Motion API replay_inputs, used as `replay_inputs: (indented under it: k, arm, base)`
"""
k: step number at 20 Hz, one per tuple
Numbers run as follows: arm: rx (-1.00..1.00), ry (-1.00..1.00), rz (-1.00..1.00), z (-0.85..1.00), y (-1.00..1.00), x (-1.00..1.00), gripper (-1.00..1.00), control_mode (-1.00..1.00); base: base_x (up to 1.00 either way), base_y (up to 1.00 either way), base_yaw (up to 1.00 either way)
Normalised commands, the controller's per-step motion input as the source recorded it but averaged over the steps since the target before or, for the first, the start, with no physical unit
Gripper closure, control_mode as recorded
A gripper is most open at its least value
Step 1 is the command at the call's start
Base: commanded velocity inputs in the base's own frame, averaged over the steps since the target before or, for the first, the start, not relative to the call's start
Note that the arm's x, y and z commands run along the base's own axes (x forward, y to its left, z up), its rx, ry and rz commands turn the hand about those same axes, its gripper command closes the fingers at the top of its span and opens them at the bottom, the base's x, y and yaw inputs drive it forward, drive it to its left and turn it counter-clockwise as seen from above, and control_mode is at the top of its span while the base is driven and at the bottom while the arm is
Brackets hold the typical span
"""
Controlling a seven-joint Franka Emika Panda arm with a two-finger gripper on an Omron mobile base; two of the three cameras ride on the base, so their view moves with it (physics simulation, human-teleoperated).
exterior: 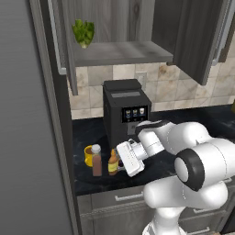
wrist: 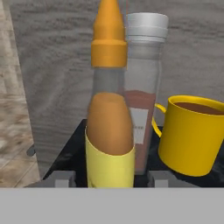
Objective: Pick the cinnamon and honey bottle from the cabinet and place them next to the mug.
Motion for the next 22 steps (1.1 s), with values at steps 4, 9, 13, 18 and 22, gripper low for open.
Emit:
replay_inputs:
  k: [4,9,13,18,22]
  arm:
    - [0.00,0.00,0.00,0.00,0.00,0.00,-1.00,-1.00]
    - [0.00,-0.02,0.00,0.00,0.00,0.00,-1.00,-1.00]
    - [0.00,-0.10,0.00,0.02,-0.02,0.00,-1.00,-1.00]
    - [0.00,-0.11,0.00,0.49,-0.06,-0.01,-1.00,-1.00]
    - [0.00,-0.09,0.00,0.73,-0.01,-0.01,-1.00,-1.00]
  base:
    - [0.00,0.00,0.00]
    - [0.00,0.00,0.00]
    - [0.00,0.00,0.00]
    - [0.00,0.00,0.00]
    - [0.00,0.00,0.00]
